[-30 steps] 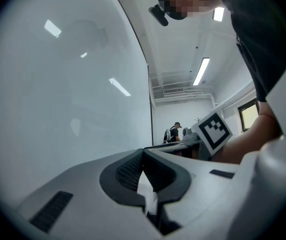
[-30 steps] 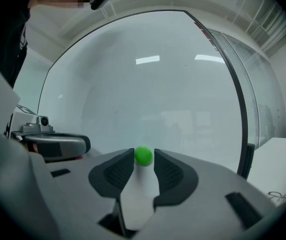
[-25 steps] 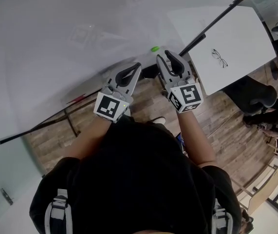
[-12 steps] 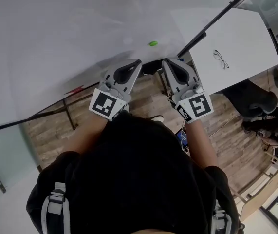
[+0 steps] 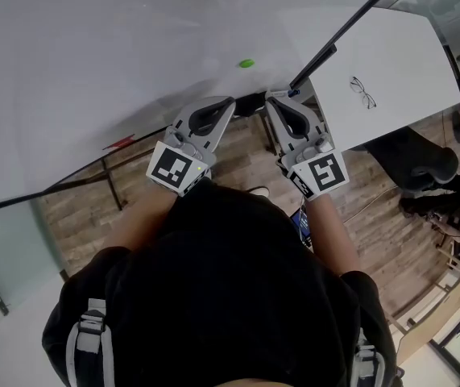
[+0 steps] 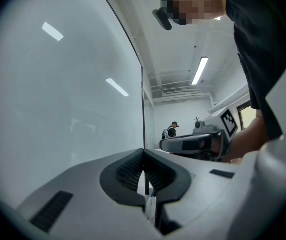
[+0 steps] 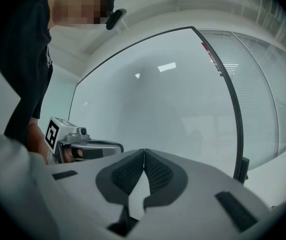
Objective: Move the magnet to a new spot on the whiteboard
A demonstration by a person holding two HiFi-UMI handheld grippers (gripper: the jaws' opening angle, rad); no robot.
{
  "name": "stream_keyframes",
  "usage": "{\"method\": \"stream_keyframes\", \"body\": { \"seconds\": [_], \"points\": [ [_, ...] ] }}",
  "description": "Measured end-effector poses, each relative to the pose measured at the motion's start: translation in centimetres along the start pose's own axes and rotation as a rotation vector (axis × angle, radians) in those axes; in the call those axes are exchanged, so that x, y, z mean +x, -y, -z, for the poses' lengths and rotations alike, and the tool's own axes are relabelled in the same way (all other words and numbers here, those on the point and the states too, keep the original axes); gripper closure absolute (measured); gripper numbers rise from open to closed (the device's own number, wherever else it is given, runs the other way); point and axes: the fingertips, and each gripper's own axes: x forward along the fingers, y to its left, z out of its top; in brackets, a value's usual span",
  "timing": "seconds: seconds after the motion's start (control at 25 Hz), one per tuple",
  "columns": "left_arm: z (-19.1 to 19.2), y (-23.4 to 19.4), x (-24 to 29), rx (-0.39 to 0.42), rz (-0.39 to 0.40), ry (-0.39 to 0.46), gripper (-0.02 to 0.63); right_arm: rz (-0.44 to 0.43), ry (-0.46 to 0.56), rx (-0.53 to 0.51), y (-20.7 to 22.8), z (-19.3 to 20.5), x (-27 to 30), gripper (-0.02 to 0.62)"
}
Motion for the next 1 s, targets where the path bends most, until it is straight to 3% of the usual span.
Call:
{"method": "stream_keyframes", "body": {
  "seconds": [1.0],
  "points": [
    [-0.09, 0.92, -0.93, -0.001, 0.030, -0.013, 0.604, -0.008, -0.016, 0.033, -0.85, 0.57, -0.77, 0.594]
  ]
}}
